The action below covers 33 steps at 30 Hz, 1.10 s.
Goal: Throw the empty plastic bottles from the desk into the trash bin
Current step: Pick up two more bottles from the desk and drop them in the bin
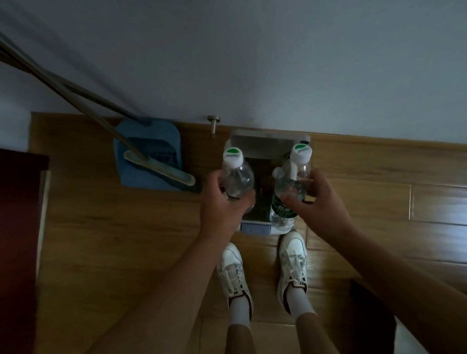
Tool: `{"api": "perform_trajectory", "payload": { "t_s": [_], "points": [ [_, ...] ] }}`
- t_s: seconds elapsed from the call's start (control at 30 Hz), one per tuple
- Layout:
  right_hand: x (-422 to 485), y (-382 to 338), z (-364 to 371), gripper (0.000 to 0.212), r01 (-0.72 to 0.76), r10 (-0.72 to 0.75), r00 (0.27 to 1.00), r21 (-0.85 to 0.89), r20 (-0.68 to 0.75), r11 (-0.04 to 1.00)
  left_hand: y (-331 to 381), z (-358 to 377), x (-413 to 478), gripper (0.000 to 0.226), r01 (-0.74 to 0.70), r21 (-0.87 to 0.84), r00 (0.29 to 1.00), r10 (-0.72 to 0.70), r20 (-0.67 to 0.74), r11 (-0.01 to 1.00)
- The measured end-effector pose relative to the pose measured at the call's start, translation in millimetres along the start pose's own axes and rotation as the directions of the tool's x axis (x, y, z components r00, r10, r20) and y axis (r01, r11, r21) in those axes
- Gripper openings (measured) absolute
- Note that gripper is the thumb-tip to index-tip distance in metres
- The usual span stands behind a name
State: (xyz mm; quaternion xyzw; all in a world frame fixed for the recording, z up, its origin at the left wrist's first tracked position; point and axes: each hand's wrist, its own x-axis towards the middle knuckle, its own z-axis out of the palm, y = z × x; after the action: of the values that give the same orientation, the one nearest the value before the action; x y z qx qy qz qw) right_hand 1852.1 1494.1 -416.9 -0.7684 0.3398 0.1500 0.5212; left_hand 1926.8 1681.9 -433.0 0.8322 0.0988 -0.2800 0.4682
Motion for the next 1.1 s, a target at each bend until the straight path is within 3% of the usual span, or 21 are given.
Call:
{"api": "perform_trajectory", "payload": {
  "t_s": [0.2,0.47,0.67,0.77,0.9,1.1],
  "points": [
    [5,-2,3,0.057,-0.019,0.020,0.999,-0.018,0.043,1.000,-12,1,10,0.054,0.049,0.095,0.999,-0.049,-0.001,0.994],
    [13,-14,17,0.055,-0.013,0.011,0.998,0.032,0.061,0.999,-39,-29,-12,0.022,0.098,0.257,0.993,-0.112,0.040,0.961],
    [35,-12,45,0.064,0.031,-0.013,0.991,-0.133,0.134,0.991,-84,-56,-36,0.038,0.202,0.413,0.966,-0.251,0.066,0.888],
    [45,0,55,0.040,-0.003,0.065,0.979,-0.302,0.194,0.953,-102,-67,-49,0.039,0.259,0.430,0.944,-0.320,0.076,0.865],
    [38,15,57,0.015,-0.083,0.145,0.975,-0.328,0.171,0.941,-113,-72,-63,0.040,0.319,0.438,0.927,-0.373,0.042,0.841],
    [9,34,36,0.038,-0.168,0.222,0.962,-0.295,0.160,0.941,-102,-75,-82,0.048,0.359,0.393,0.915,-0.403,0.033,0.847]
  ]
}}
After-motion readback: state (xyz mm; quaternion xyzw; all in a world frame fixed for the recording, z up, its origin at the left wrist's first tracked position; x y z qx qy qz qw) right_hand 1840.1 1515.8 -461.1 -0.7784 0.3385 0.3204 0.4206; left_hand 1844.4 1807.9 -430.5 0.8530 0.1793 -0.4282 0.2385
